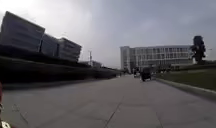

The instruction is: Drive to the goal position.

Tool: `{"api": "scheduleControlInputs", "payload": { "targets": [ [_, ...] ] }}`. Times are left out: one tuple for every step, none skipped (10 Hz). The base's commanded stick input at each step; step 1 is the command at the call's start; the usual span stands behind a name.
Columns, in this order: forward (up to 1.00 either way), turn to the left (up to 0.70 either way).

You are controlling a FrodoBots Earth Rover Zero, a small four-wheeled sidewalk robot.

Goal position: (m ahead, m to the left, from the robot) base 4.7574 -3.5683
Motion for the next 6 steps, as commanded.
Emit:
{"api": "scheduleControlInputs", "payload": {
  "targets": [
    [0.70, 0.00],
    [0.70, 0.00],
    [0.70, 0.00],
    [0.70, 0.00],
    [0.70, 0.00],
    [0.70, 0.00]
  ]
}}
